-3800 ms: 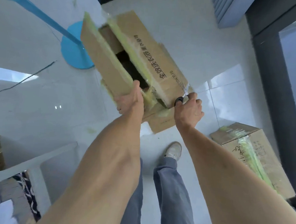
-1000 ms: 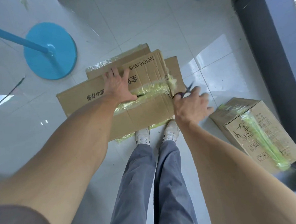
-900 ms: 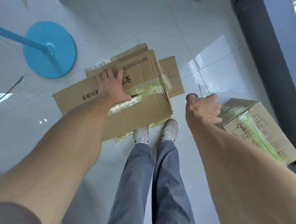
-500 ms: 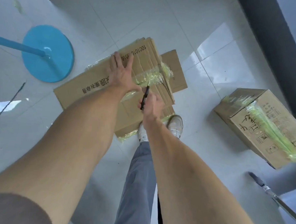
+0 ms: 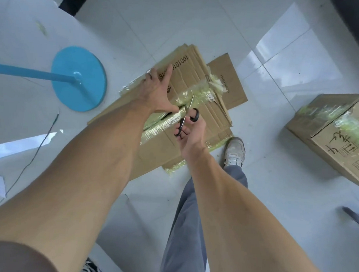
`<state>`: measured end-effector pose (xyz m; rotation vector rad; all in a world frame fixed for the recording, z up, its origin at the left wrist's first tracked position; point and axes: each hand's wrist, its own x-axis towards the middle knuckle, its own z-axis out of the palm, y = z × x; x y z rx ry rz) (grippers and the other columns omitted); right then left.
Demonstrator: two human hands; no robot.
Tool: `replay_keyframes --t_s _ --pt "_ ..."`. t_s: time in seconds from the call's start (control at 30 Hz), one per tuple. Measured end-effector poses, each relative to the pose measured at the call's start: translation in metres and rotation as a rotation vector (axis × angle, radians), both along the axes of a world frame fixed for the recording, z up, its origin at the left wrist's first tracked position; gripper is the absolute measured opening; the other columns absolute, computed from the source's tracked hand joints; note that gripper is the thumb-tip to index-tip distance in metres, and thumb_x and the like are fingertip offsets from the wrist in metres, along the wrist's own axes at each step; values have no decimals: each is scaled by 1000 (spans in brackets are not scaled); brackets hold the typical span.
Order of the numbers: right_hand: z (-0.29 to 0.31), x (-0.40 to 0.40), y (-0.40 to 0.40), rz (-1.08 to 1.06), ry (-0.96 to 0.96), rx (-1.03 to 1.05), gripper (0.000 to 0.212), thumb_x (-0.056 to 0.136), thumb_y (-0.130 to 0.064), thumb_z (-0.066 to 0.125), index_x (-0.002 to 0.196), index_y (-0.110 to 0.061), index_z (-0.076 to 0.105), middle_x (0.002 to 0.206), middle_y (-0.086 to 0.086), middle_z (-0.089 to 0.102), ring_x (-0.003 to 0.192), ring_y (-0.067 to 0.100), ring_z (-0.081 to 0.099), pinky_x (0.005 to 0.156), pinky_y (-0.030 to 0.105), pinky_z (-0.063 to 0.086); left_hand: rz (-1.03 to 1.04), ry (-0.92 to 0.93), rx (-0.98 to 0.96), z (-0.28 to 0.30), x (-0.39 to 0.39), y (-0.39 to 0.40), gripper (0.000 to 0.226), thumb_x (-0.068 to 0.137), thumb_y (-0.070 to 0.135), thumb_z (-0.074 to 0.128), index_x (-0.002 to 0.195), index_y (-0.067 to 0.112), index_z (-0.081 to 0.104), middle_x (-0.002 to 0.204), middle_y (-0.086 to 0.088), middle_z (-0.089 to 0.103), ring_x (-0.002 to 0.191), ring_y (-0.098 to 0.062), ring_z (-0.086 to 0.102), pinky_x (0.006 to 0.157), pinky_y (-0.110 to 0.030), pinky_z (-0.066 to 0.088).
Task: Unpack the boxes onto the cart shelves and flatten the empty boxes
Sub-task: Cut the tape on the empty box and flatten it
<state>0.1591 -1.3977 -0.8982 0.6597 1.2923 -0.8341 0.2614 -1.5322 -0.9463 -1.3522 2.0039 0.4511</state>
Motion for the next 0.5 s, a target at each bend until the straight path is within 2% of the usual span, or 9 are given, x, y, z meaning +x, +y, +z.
replay_keyframes --t_s 0.07,0.13,0.23,0.3,0.5 --pt "3 2 1 -44 -33 -8 25 65 -34 67 79 -16 57 66 7 60 50 18 49 54 26 40 -11 25 45 4 3 -2 136 53 80 62 155 29 -11 149 -31 24 127 -47 39 108 -52 38" --pt "7 2 -2 -64 -30 -25 27 68 -34 67 85 -15 59 67 7 60 52 18 49 53 26 41 -7 49 69 9 1 -2 133 58 76 65 156 28 -10 151 -30 22 131 -46 36 110 -52 35" --pt "9 3 -10 -42 80 19 22 75 -33 69 83 -14 63 68 8 60 52 17 47 50 26 38 68 75 76 11 -4 6 128 62 66 69 157 28 -8 154 -27 17 135 -44 30 111 -52 34" --pt "6 2 -12 -111 145 87 19 72 -31 72 77 -14 64 66 9 60 50 17 47 44 25 37 95 75 65 8 -4 15 127 62 62 70 157 28 -8 154 -25 14 136 -43 27 112 -51 33" --pt "4 -5 -22 -275 159 143 22 76 -34 74 85 -15 67 70 10 63 52 17 50 46 25 39 139 107 23 0 0 26 129 57 69 65 156 31 -7 155 -22 10 139 -44 21 113 -49 31"
